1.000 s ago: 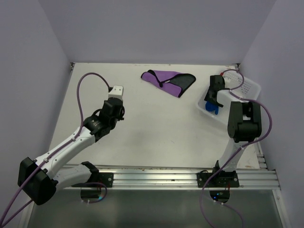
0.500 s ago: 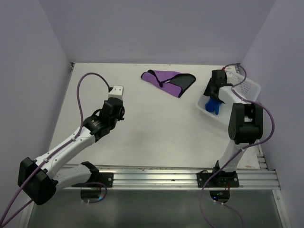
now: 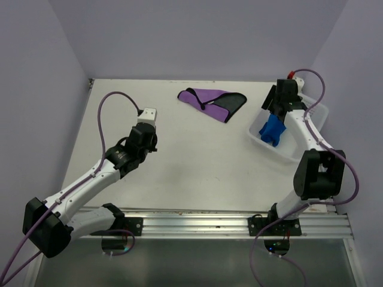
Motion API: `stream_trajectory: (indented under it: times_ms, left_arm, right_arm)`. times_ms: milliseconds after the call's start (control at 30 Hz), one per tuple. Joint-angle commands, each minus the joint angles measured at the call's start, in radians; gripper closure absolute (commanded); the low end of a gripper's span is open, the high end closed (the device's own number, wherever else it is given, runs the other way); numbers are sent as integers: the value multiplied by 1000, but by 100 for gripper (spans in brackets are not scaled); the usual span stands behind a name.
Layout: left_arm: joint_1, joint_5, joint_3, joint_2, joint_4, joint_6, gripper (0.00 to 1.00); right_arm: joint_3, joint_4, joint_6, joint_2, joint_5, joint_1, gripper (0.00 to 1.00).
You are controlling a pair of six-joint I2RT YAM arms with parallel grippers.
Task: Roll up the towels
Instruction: Move the towel to the center of the board
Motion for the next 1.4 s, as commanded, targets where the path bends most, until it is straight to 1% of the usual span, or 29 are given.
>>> stream_trajectory:
  times_ms: [0,67,100,200,267,300,367,400,433,467,533,600,633,667,700,733,833,900,967,1100,1167,1267,1367]
  left_arm:
    - [6,26,38,19,40,10,98]
    - [9,31,50,38,38,8,98]
    - [7,31,52,49,40,8,98]
    - [13,35,52,57,38,8,98]
    - [20,37,49,62,40,7,98]
    - [21,38,46,62,40,7,98]
    - [24,43,44,60,38,7,98]
    - [26,43,43,62,40,8,98]
    - [26,41,40,62,38,8,98]
    - [27,40,38,60,38,10,98]
    - [29,35,30,57,38,16,98]
    - [29,32,27,54,40,19,98]
    - [29,32,24,52,42,21,98]
    - [29,32,24,51,43,21,98]
    - [29,32,26,52,45,24,98]
    - [29,35,29,52,46,25,98]
    - [29,34,33,54,46,30,98]
    - [29,26,36,51,45,31,98]
    - [30,23,36,46,45,31,98]
    - [33,32,35,45,48,31,98]
    - [32,41,38,49,48,31,98]
    - [33,44,38,49,48,31,98]
    - [33,44,38,49,46,33,98]
  right_arm:
    - [-31,86,-33,-136,-97,-2,26]
    - [-36,105,-57,-164,-154,-2,28]
    - [-31,112,-69,-165,-233,-2,30]
    - [10,111,-112,-144,-337,20,34]
    - [68,94,-164,-109,-348,80,35]
    - [94,64,-202,-54,-348,126,36]
    - [188,22,-233,12,-348,174,40]
    - [220,-22,-241,96,-348,212,47]
    - [301,-59,-244,136,-348,229,53]
    - [341,-91,-240,182,-348,244,62]
    - [380,-95,-203,261,-307,280,65]
    - [421,-85,-156,304,-280,297,65]
    - [450,-101,-146,369,-263,298,65]
    - [478,-116,-137,400,-250,300,64]
    - [531,-148,-129,437,-237,304,64]
    - [553,-159,-129,489,-222,306,64]
    - [602,-176,-123,567,-204,309,63]
    - [616,-178,-125,589,-170,312,63]
    - [627,-178,-129,614,-148,312,59]
    - [650,-194,-141,646,-104,312,57]
    - [658,-201,-143,660,-99,314,54]
    - [656,-199,-142,672,-111,312,54]
    - [658,-205,-137,687,-147,312,57]
